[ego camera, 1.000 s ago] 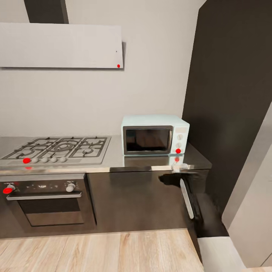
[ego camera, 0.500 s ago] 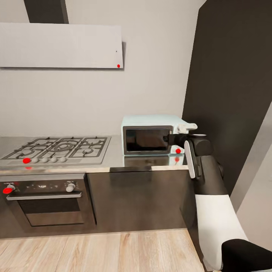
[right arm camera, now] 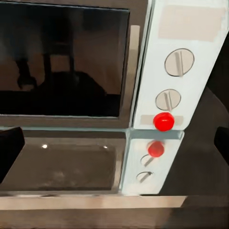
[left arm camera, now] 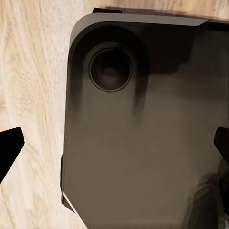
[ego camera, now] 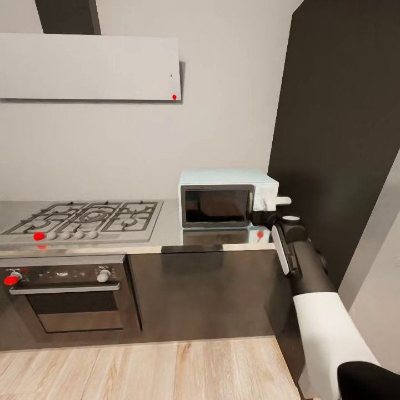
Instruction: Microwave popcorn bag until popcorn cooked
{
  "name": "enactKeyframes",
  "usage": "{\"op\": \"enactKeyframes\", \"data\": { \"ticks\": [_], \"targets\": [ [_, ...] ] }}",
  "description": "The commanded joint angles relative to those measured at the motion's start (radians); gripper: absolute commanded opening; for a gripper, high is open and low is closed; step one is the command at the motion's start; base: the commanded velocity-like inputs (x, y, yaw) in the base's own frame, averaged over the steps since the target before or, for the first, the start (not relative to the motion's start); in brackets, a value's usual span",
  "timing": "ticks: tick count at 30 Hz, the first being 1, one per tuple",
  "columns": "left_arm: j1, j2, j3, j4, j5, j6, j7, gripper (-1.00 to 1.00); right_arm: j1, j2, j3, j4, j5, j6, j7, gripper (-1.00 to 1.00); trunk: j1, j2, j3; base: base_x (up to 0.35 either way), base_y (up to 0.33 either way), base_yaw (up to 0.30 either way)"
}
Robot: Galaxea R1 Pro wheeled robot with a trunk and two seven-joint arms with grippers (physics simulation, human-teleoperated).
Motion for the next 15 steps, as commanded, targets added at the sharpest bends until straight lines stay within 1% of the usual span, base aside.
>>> {"op": "enactKeyframes", "data": {
  "ticks": [1,2,3,4,5,6,10,15],
  "targets": [
    [0.0,0.0,0.001,-0.001,0.01,-0.001,0.001,1.0,-0.001,-0.006,-0.006,0.036,0.007,-0.021,0.006,1.0,0.0,-0.001,-0.001,0.0,0.0,0.0],
    [0.0,0.0,0.001,-0.002,0.01,-0.001,0.001,1.0,-0.001,-0.008,-0.009,0.057,0.007,-0.04,0.007,1.0,0.0,-0.001,-0.001,0.0,0.0,0.0],
    [0.0,0.0,0.001,-0.002,0.01,-0.001,0.001,1.0,-0.001,-0.01,-0.013,0.11,0.006,-0.084,0.009,1.0,0.0,-0.001,-0.001,0.0,0.0,0.0],
    [0.0,0.0,0.001,-0.002,0.01,-0.001,0.001,1.0,-0.001,-0.011,-0.014,0.138,0.006,-0.107,0.008,1.0,0.0,-0.001,-0.001,0.0,0.0,0.0],
    [0.0,0.001,0.001,-0.002,0.01,0.0,0.001,1.0,-0.001,-0.011,-0.015,0.172,0.007,-0.149,0.009,1.0,0.0,-0.001,-0.001,0.02,0.0,0.0],
    [0.0,0.002,0.001,-0.002,0.01,0.0,0.001,1.0,-0.001,-0.011,-0.016,0.187,0.008,-0.167,0.009,1.0,0.0,-0.001,-0.001,0.085,0.0,0.0],
    [0.0,0.004,0.0,-0.001,0.01,-0.001,0.001,1.0,-0.001,-0.01,-0.016,0.204,0.006,-0.185,0.009,1.0,0.0,-0.001,-0.001,0.2,0.0,0.0],
    [0.0,0.004,0.0,-0.001,0.01,-0.001,0.001,1.0,-0.001,-0.01,-0.016,0.206,0.005,-0.187,0.009,1.0,0.0,-0.001,-0.001,0.278,0.0,0.0]
  ]
}}
